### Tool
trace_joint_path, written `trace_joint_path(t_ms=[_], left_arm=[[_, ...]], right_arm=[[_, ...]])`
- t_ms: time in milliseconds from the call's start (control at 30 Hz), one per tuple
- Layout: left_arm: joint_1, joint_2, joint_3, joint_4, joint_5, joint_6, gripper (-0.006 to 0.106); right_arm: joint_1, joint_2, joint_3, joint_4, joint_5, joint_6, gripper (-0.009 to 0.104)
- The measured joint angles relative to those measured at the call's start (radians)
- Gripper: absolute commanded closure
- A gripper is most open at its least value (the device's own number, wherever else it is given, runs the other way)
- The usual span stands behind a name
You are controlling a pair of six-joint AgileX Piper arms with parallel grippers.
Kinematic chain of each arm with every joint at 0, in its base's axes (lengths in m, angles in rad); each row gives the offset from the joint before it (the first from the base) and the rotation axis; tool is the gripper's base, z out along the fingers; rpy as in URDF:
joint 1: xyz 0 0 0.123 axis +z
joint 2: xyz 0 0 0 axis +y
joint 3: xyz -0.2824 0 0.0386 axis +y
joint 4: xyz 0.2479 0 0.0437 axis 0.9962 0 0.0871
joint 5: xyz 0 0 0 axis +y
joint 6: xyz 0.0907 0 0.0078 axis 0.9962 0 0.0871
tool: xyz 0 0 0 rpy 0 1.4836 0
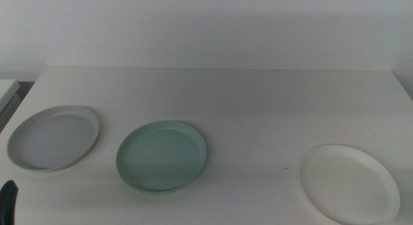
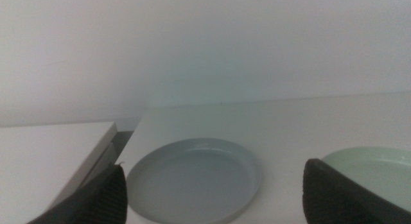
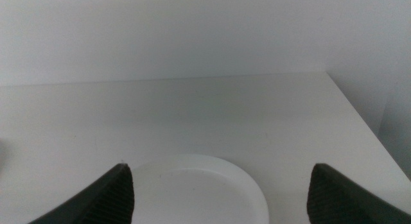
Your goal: Stack the three bowls on top of each other.
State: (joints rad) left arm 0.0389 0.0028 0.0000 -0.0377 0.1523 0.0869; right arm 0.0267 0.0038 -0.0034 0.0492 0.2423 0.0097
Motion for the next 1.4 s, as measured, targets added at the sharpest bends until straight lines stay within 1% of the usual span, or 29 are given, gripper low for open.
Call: trace_joint_path(t_ms=[133, 267, 467, 600, 667, 800, 867, 1033, 1233, 1400], left_arm=[[-0.03, 0.071, -0.109, 0.009, 0.104, 0.0, 0.007], [-0.052, 0.271, -0.385, 0.013, 0.334, 0.0, 0.007], [-0.058, 0.6, -0.818, -0.039, 0.743, -0.031, 0.007], [-0.058, 0.801, -1.011, -0.062, 0.97, -0.087, 0.007], [-0.07, 0.902, -1.077, -0.067, 1.03, -0.087, 0.007], [-0.131, 1.087, -1.175, -0.068, 1.057, -0.128, 0.007], [-0.174, 1.17, -1.199, -0.066, 1.059, -0.179, 0.007], [-0.263, 1.359, -1.237, -0.045, 1.003, -0.275, 0.007], [-0.274, 1.56, -1.241, -0.057, 0.905, -0.288, 0.007], [-0.277, 1.715, -1.241, -0.057, 0.807, -0.259, 0.007]], right_arm=[[0.0, 0.0, 0.0, 0.0, 0.0, 0.0, 0.004], [-0.003, 0.0, 0.0, 0.0, 0.0, 0.0, 0.004], [-0.004, 0.0, 0.0, 0.0, 0.0, 0.0, 0.004], [-0.004, 0.0, 0.0, 0.0, 0.0, 0.0, 0.004], [-0.004, 0.0, 0.0, 0.0, 0.0, 0.0, 0.004], [-0.004, 0.0, 0.0, 0.0, 0.0, 0.0, 0.004], [-0.004, 0.0, 0.0, 0.0, 0.0, 0.0, 0.004], [-0.004, 0.0, 0.0, 0.0, 0.0, 0.0, 0.004], [-0.004, 0.0, 0.0, 0.0, 0.0, 0.0, 0.004], [-0.004, 0.0, 0.0, 0.0, 0.0, 0.0, 0.004]])
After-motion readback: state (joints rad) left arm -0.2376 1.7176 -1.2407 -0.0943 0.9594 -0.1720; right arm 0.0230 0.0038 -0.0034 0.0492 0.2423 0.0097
